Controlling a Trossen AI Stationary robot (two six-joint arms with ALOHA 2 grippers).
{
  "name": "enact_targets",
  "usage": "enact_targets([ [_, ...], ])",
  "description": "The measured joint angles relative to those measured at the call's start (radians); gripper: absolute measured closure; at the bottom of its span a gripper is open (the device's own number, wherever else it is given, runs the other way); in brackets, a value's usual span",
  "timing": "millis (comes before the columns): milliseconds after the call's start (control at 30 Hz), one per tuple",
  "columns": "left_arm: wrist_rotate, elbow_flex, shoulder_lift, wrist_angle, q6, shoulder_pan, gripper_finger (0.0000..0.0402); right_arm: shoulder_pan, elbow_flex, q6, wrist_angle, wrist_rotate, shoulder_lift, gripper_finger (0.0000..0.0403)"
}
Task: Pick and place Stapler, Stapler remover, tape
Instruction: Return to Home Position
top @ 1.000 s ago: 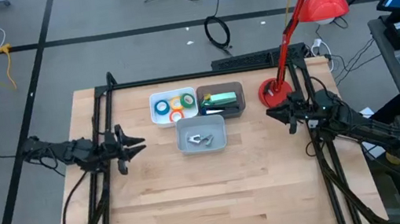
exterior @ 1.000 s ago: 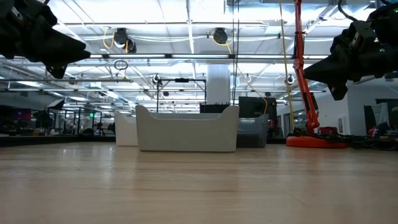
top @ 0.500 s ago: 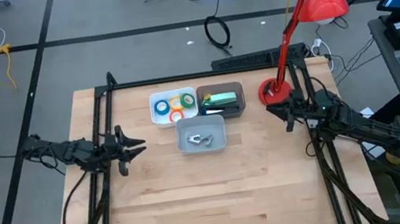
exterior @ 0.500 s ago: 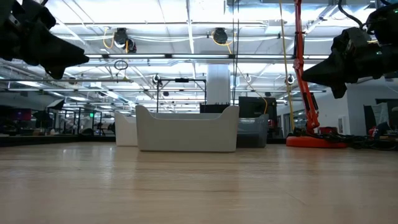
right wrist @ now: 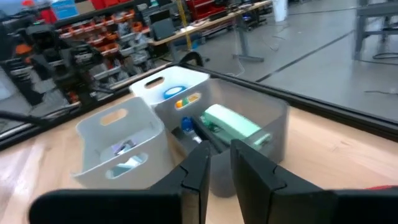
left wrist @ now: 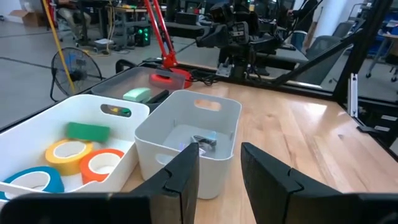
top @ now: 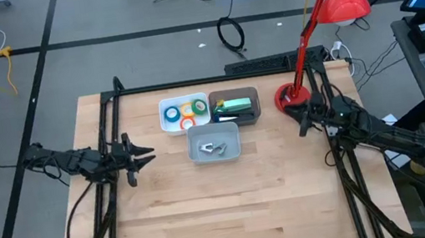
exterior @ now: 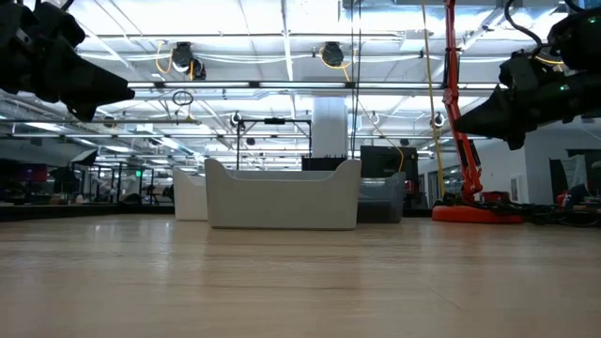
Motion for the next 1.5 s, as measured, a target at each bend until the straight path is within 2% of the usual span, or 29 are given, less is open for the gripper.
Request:
enact_targets([
  [1500, 0.000, 0.000, 0.000, 0.002, -0.027, 0.003, 0.0282, 0.000, -0.005, 0.030, 0.117, -0.013, 0.010, 0.0344],
])
